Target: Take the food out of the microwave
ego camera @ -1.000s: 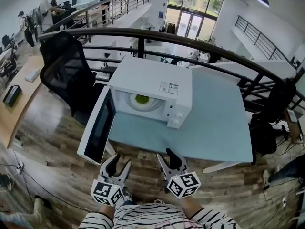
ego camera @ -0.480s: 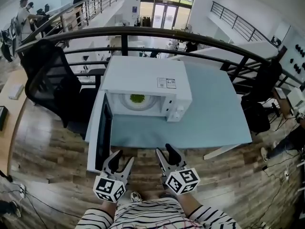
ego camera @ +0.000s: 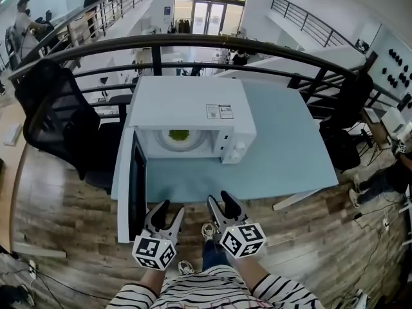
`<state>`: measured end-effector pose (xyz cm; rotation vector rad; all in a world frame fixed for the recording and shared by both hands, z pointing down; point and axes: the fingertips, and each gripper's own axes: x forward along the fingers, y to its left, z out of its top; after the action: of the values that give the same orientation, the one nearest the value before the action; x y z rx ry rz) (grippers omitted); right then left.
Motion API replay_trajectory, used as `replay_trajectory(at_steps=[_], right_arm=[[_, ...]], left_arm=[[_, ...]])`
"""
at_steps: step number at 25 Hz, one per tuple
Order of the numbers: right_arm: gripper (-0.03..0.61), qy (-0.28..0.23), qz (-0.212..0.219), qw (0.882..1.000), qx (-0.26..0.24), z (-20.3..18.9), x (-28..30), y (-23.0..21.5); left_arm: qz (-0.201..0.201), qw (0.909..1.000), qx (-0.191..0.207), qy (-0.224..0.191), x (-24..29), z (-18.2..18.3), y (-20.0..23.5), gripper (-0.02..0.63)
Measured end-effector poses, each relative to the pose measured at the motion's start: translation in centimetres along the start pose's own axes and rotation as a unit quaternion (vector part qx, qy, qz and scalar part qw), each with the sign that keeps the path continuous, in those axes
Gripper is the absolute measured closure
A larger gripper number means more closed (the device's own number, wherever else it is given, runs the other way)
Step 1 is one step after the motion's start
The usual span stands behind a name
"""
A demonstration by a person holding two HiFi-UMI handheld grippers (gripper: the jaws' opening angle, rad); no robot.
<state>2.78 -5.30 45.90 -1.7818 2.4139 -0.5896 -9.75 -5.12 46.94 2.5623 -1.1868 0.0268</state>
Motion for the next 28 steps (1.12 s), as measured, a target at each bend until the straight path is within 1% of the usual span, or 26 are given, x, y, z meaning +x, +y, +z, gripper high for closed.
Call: replay_trajectory(at_steps=[2, 4, 5, 7, 12, 18, 23, 28], right_arm=[[0.391, 0.004, 0.003, 1.0, 0.001, -0.1, 1.1, -0.6], [0.391, 0.01, 0.008, 1.0, 0.002, -0.2, 2.2, -1.2], [0.391, 0.013, 0.011, 1.0, 0.001, -0.2, 2.8, -1.5], [0.391, 0.019, 0.016, 1.0, 0.001, -0.1, 3.9, -2.0], [0.391, 0.043, 0.034, 0.998, 0.002, -0.2, 6.9, -2.9], [0.391, 0.071, 0.064, 0.995, -0.002, -0.7, 10.2, -3.1], [0.391, 0.081, 0.078, 0.994, -0.007, -0.8, 13.0, -3.6], [0.391, 0.083, 0.083, 0.993, -0.018, -0.4, 15.3, -4.4]], left_arm=[[0.031, 0.9995, 0.01, 0.0, 0.6, -0.1, 0.8, 0.436], [0.071, 0.9971, 0.025, -0.003, 0.6, -0.1, 1.7, 0.436], [0.091, 0.9954, 0.029, -0.007, 0.5, -0.1, 2.3, 0.421], [0.119, 0.9925, 0.026, -0.01, 0.3, 0.0, 3.4, 0.416], [0.163, 0.9866, 0.004, -0.01, 0.4, -0.1, 4.9, 0.389], [0.185, 0.9824, -0.024, 0.0, 0.7, -1.4, 5.0, 0.374], [0.188, 0.9812, -0.043, 0.015, 1.7, -3.1, 4.7, 0.374], [0.185, 0.981, -0.054, 0.019, 4.0, -3.8, 5.3, 0.374]])
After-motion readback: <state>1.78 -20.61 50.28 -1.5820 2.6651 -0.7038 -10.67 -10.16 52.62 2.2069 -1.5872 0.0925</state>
